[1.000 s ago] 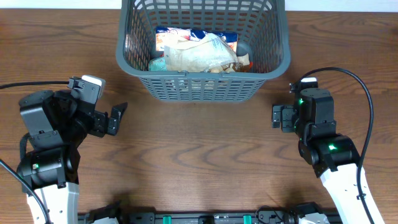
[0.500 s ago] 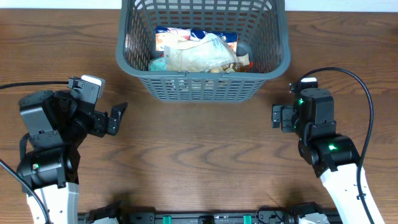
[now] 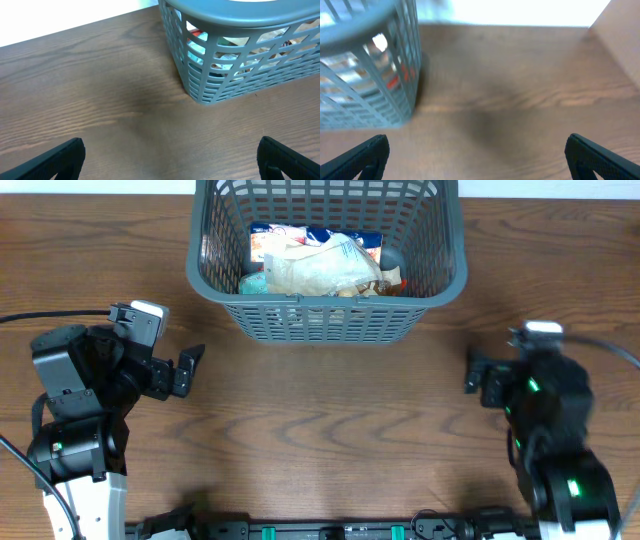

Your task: Pack container

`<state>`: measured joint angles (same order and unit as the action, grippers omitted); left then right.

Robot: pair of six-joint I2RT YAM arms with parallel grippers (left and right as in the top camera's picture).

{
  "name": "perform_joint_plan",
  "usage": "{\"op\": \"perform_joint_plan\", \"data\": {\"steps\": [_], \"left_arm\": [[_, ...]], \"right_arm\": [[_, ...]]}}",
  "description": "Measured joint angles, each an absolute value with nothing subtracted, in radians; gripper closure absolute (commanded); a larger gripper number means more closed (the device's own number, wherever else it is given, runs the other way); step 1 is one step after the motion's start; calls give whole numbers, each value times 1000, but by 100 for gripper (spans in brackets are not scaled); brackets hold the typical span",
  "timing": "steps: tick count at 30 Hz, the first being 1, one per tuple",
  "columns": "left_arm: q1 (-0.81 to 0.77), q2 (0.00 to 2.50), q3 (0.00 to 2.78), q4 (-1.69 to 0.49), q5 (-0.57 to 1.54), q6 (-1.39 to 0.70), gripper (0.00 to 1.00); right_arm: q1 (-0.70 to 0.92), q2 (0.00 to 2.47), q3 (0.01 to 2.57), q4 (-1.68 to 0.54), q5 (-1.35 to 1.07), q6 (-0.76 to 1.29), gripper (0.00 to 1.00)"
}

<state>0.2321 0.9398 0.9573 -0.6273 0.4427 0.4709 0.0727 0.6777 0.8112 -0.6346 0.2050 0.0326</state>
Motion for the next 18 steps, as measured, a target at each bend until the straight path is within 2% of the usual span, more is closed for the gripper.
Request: {"op": "perform_joint_plan", "data": {"steps": [7,18], "left_arm": [[232,941,957,-627,443,471,1],[232,941,957,-627,442,471,1]], "right_arm": [[25,438,662,-541,185,11,1],[19,167,264,-281,81,-37,1]]}}
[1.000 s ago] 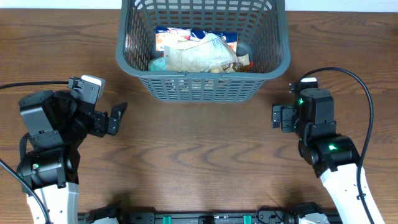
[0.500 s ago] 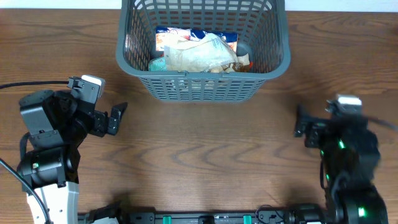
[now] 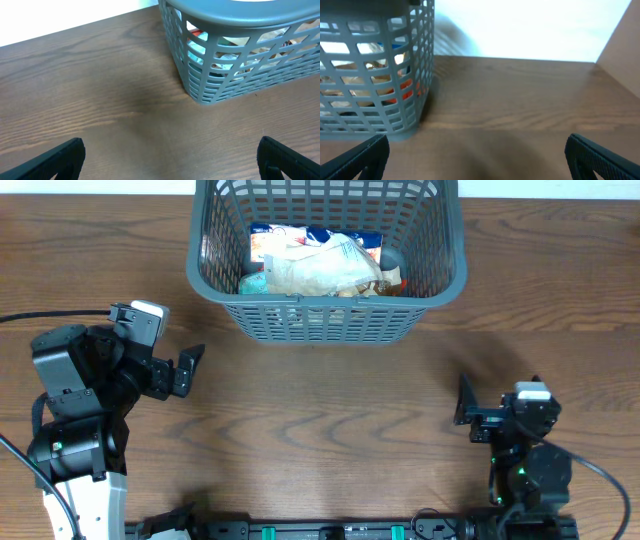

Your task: Pack container

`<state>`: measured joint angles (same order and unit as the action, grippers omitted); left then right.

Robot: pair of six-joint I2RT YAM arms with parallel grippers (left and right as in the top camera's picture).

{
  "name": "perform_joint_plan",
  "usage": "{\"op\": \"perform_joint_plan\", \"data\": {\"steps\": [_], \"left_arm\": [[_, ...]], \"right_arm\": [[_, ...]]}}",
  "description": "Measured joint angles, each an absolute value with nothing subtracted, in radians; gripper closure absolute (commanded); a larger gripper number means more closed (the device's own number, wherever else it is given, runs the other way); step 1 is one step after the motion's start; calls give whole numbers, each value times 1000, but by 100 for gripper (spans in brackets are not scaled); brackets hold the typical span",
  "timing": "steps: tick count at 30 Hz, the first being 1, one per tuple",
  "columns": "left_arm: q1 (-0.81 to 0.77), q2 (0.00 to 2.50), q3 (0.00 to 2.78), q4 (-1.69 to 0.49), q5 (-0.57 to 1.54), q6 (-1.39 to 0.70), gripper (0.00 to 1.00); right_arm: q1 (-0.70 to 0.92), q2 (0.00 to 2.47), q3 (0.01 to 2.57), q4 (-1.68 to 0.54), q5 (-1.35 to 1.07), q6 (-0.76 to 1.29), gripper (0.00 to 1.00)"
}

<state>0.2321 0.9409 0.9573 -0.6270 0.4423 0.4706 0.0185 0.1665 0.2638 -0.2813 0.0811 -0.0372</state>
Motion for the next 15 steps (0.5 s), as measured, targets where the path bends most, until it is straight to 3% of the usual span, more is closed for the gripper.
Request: {"op": "perform_joint_plan", "data": {"steps": [8,15], "left_arm": [[232,941,957,-627,443,471,1],[232,941,957,-627,443,471,1]], "right_arm": [[19,35,87,-115,74,-42,1],[19,13,56,-147,70,-47,1]]}}
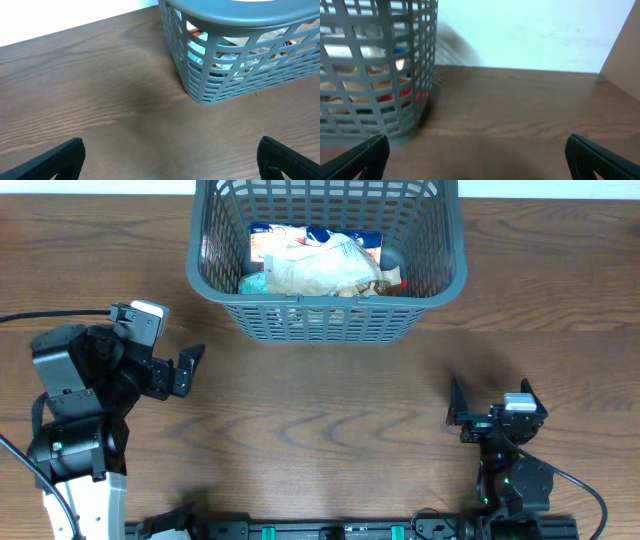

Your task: Pack container

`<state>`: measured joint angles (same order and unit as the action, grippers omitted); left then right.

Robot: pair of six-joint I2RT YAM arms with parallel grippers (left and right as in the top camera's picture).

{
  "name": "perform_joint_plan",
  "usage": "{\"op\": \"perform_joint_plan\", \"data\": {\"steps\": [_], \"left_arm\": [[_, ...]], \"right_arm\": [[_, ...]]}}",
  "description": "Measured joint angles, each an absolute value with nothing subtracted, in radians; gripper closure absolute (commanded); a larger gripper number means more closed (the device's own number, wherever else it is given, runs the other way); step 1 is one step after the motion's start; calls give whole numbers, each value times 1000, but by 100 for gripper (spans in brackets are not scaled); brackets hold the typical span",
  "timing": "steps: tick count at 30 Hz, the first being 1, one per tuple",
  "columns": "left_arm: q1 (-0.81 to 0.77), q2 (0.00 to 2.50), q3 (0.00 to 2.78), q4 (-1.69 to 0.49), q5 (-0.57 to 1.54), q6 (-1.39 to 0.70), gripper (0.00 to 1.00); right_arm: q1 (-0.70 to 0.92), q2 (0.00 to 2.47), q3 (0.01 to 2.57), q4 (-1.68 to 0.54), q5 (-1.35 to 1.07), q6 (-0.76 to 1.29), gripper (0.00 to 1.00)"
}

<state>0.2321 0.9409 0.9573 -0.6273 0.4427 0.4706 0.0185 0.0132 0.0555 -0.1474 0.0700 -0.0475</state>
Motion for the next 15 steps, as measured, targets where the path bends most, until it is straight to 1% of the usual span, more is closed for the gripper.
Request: {"op": "perform_joint_plan", "data": {"steps": [15], "left_arm": [[232,941,957,-627,443,471,1]], "right_arm": [[17,12,53,-163,25,-56,1]]}}
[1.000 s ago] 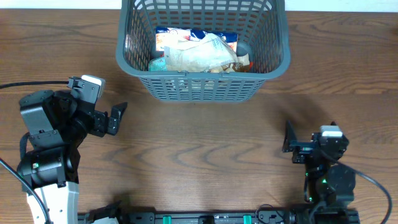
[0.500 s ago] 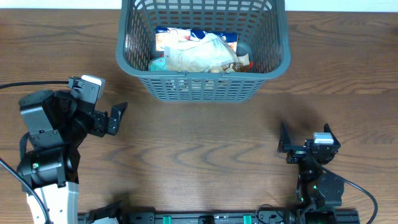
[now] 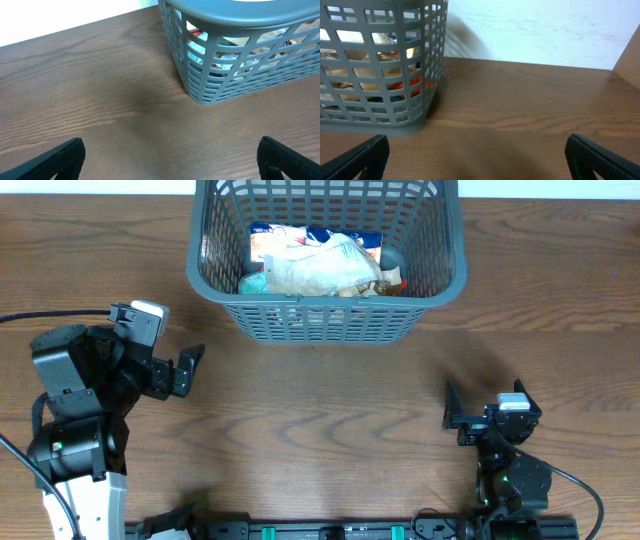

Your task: Pack container

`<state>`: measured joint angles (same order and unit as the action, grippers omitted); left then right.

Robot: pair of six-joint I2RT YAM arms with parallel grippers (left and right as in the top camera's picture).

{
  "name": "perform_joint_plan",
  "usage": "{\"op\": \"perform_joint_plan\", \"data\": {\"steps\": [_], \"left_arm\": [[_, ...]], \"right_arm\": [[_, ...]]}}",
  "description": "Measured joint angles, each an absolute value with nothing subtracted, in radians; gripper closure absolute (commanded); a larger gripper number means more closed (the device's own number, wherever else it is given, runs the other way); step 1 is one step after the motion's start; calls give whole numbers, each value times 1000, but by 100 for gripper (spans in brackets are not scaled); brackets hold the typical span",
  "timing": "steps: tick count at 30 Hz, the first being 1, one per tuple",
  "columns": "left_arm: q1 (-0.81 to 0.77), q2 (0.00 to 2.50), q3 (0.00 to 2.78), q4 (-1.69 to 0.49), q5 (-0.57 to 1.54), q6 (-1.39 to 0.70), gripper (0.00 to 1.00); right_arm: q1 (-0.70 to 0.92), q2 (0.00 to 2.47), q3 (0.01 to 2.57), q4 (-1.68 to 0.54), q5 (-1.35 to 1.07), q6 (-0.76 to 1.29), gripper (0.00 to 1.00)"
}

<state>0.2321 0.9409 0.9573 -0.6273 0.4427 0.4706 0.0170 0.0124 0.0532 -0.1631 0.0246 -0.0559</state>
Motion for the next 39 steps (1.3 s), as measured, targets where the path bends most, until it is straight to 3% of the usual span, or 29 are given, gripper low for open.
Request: {"op": "perform_joint_plan", "data": {"steps": [31,39], "left_arm": [[232,940,957,-633,443,471,1],[103,834,947,-607,443,469,1]], "right_arm": [[17,12,53,-163,21,-56,1],[17,12,53,-163,21,-56,1]]}}
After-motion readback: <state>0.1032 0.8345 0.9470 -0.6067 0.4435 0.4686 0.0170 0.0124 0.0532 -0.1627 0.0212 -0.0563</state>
